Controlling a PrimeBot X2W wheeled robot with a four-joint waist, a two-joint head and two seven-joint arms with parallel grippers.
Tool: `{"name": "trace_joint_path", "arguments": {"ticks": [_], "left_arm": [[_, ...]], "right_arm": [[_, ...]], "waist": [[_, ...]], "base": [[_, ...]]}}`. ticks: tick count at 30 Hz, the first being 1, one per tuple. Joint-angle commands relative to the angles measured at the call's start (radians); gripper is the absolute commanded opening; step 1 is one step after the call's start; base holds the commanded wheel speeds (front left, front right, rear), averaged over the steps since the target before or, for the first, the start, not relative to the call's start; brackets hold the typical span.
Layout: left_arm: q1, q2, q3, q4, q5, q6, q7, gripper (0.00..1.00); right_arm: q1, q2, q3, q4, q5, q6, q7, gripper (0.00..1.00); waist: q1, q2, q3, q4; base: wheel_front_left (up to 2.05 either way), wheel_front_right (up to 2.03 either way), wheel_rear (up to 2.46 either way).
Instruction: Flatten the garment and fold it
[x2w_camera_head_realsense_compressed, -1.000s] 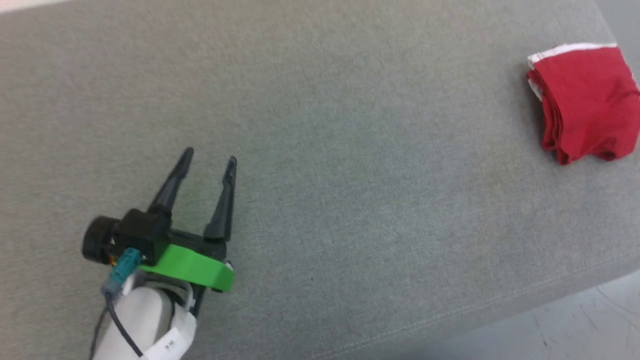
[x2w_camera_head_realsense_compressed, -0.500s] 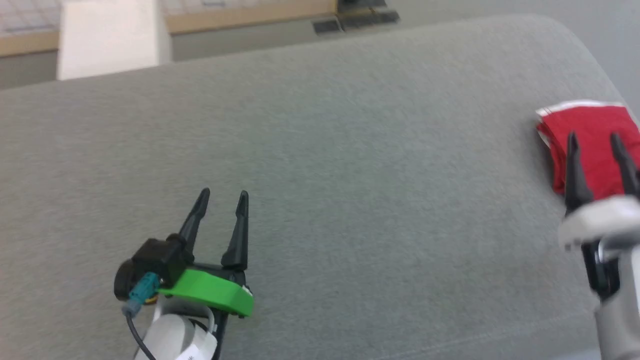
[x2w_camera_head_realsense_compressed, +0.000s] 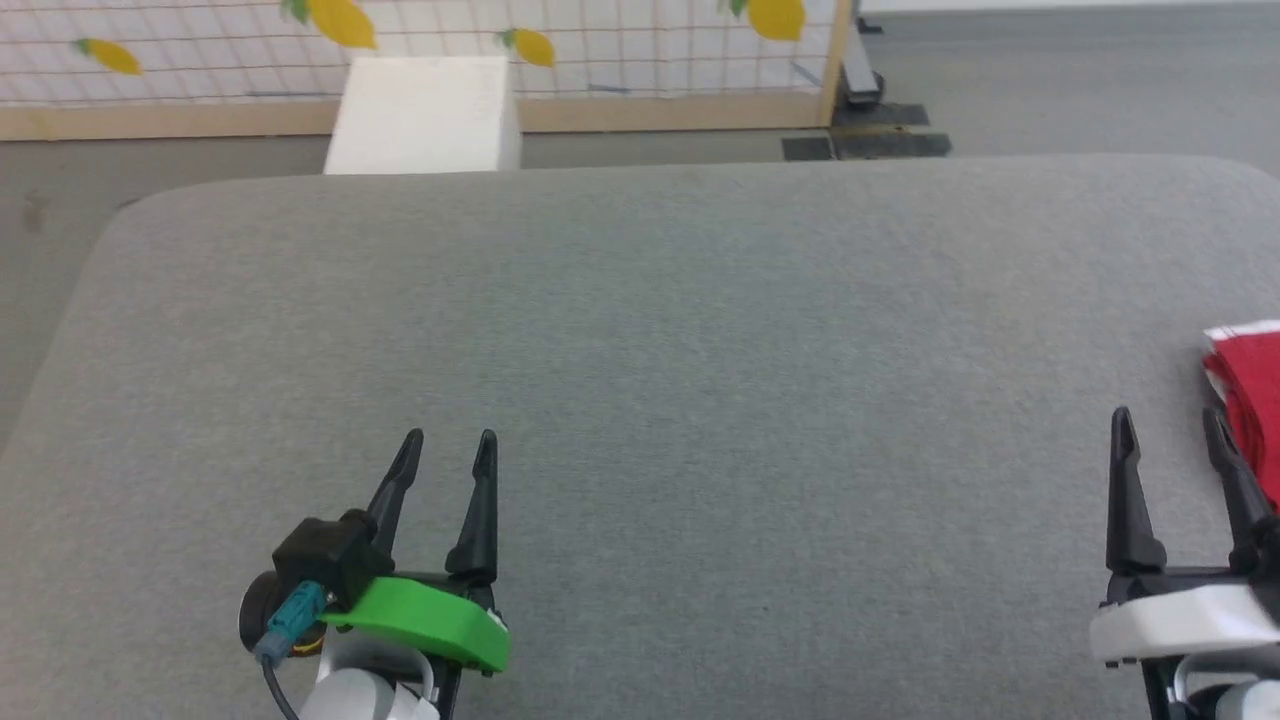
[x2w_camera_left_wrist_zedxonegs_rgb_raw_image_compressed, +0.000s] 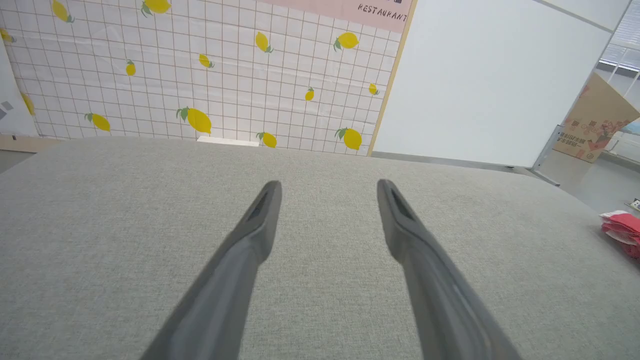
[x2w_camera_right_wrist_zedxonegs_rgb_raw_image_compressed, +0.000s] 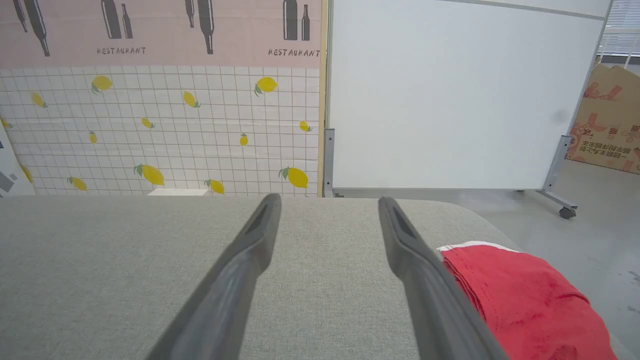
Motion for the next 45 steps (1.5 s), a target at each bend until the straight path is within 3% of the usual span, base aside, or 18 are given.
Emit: {"name": "trace_joint_path", "arguments": {"ticks": [1,15,37,38,45], "left_arm": [[0.016,-0.005,0.007,0.006,0.006,-0.004,-0.003,1.0],[0.062,-0.011,0.028,0.0,-0.001,-0.006,-0.004,1.0],[0.076,-0.012,0.025,0.0,-0.005,0.002,-0.004,1.0],[0.065,-0.008,0.025,-0.002,0.0,0.0,0.0,0.0],[0.065,-0.007,0.025,-0.002,0.0,0.0,0.002,0.0]], "right_arm": [[0.023,0.009,0.001,-0.015,-0.013,-0.002,-0.005,1.0],[0.17,0.023,0.018,-0.084,0.039,-0.002,-0.005,1.0],[0.167,0.023,0.042,-0.065,0.08,-0.002,-0.005,1.0],[0.166,0.02,0.04,-0.068,0.075,0.0,0.0,0.0],[0.166,0.02,0.04,-0.068,0.074,0.0,0.002,0.0]], "waist": [[0.0001,0.0,-0.033,0.049],[0.0001,0.0,-0.066,0.086],[0.0001,0.0,-0.069,0.075],[0.0001,0.0,-0.069,0.075],[0.0001,0.0,-0.069,0.075]], "base": [[0.0,0.0,0.0],[0.0,0.0,0.0],[0.0,0.0,0.0],[0.0,0.0,0.0],[0.0,0.0,0.0]]}}
